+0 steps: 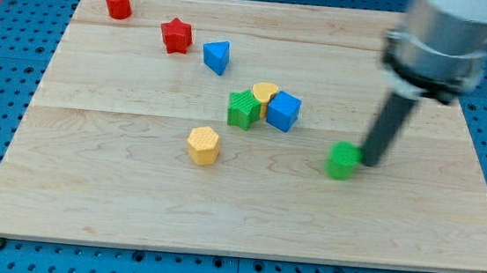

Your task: Push the green circle into the blue cube

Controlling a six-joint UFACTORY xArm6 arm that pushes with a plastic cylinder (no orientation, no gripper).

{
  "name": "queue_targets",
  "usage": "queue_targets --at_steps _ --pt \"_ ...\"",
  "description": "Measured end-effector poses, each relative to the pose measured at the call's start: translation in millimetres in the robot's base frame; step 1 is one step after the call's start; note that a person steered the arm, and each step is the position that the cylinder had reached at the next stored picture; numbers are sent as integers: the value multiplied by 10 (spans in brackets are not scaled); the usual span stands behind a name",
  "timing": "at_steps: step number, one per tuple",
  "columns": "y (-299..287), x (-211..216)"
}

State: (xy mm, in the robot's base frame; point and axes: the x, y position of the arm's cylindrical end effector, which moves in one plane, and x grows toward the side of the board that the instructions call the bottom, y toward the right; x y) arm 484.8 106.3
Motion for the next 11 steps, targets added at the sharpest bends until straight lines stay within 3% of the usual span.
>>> queue_targets --at_steps 1,2,3,4,6,9,10,11 --pt "-504 -375" --pt "144 229" --pt "-193 568" --pt "-1095 712" --pt "-909 278" --pt "-1000 364" --pt "-956 574" --pt "-824 471"
